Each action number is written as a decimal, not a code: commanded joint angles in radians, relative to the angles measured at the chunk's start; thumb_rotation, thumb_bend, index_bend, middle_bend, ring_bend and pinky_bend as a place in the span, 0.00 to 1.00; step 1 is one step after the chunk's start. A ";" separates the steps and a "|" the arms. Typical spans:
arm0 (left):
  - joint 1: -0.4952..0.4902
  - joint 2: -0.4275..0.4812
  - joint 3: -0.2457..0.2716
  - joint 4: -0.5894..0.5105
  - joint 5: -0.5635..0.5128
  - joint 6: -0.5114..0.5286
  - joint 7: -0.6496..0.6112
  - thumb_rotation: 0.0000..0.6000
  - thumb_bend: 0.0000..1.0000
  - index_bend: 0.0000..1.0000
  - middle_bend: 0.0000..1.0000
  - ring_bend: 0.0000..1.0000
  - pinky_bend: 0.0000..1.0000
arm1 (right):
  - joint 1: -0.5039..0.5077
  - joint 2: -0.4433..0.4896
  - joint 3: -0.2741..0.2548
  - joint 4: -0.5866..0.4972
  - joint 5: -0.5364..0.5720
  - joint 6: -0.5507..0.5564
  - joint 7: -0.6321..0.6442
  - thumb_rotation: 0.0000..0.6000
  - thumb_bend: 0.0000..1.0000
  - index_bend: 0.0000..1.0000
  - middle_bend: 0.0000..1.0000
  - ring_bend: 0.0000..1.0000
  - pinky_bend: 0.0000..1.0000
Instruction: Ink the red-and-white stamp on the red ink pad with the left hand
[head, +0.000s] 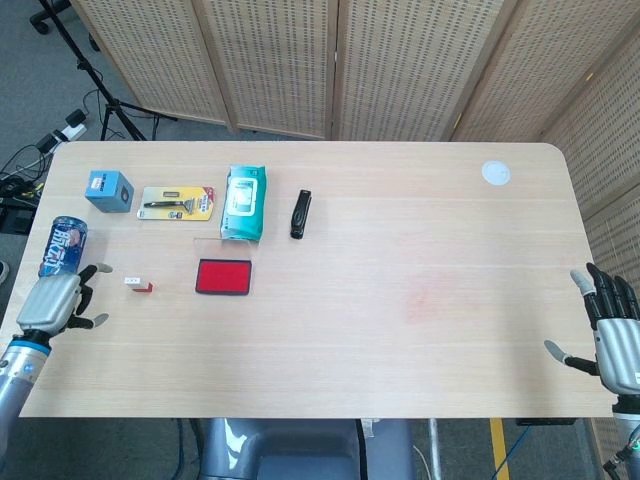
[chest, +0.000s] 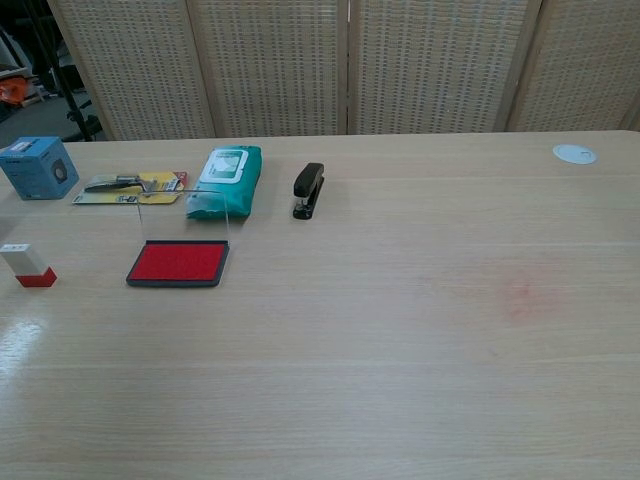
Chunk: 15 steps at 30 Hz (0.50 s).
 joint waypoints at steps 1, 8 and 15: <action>-0.062 -0.013 -0.030 0.037 -0.085 -0.074 0.033 1.00 0.18 0.37 0.91 0.98 0.95 | 0.003 -0.002 0.000 0.002 0.004 -0.007 -0.002 1.00 0.00 0.00 0.00 0.00 0.00; -0.125 -0.059 -0.051 0.114 -0.169 -0.160 0.051 1.00 0.21 0.42 0.91 0.98 0.95 | 0.006 -0.006 -0.001 0.006 0.008 -0.016 -0.005 1.00 0.00 0.00 0.00 0.00 0.00; -0.161 -0.099 -0.045 0.165 -0.224 -0.209 0.086 1.00 0.29 0.45 0.91 0.98 0.95 | 0.009 -0.008 0.001 0.009 0.015 -0.023 -0.007 1.00 0.00 0.00 0.00 0.00 0.00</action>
